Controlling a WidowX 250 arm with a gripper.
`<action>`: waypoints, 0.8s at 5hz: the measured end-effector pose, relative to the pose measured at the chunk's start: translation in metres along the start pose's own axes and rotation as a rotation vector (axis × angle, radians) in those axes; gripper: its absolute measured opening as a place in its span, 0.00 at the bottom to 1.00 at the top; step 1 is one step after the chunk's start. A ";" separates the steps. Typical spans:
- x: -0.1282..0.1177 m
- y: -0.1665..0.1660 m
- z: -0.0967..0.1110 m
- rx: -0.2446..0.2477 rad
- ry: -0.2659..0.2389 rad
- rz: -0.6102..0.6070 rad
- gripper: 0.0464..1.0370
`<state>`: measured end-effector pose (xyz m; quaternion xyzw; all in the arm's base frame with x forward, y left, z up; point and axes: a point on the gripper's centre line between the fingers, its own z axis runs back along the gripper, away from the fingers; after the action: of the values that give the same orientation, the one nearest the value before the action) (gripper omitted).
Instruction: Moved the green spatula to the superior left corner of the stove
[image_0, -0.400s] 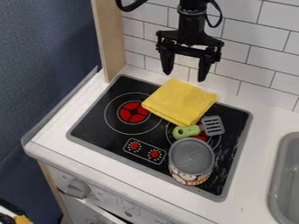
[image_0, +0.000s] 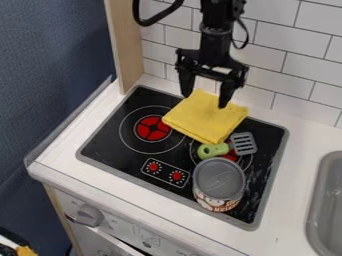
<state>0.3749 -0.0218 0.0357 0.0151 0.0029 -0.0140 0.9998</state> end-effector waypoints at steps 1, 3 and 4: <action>-0.013 -0.007 -0.011 0.026 -0.006 -0.143 0.96; -0.033 -0.032 -0.002 0.062 -0.084 -0.361 0.96; -0.040 -0.039 -0.005 0.060 -0.089 -0.380 0.96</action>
<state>0.3339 -0.0591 0.0303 0.0437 -0.0388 -0.2030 0.9774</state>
